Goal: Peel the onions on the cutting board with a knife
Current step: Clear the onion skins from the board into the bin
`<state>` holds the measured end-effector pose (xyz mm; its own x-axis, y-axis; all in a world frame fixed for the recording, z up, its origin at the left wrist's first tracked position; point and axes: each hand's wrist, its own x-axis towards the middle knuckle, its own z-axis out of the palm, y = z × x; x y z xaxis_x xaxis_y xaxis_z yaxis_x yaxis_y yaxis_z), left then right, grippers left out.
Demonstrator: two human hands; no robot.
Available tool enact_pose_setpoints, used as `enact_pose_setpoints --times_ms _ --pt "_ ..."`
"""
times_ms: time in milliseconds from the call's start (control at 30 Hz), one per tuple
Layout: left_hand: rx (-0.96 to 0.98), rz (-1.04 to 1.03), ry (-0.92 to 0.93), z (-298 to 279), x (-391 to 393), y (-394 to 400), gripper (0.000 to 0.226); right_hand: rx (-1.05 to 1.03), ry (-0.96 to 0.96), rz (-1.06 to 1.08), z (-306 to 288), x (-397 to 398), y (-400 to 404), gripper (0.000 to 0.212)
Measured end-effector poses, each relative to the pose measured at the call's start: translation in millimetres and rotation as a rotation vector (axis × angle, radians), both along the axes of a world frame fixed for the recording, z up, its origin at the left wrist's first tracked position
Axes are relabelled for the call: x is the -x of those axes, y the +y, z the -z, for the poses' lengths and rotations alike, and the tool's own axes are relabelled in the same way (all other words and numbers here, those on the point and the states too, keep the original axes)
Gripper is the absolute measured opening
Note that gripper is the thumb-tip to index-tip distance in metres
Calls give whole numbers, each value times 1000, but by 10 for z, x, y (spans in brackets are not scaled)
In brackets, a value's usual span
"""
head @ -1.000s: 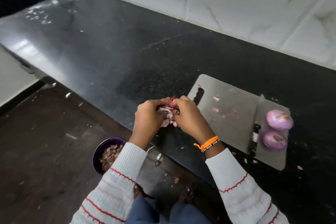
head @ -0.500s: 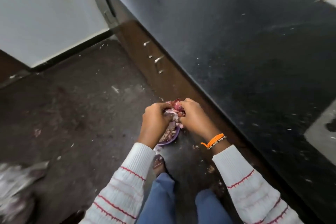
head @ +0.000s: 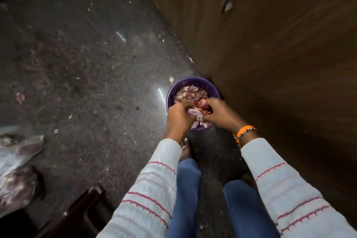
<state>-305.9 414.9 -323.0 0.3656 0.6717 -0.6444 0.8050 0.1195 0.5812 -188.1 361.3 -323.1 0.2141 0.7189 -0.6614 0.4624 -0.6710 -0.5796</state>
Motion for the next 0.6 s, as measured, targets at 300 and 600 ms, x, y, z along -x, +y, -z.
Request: enact_pose_setpoints --times_ms 300,600 --pt "99 0 50 1161 -70 150 38 18 48 95 1130 -4 157 44" --pt "147 28 21 1272 -54 147 42 9 33 201 1295 -110 103 49"
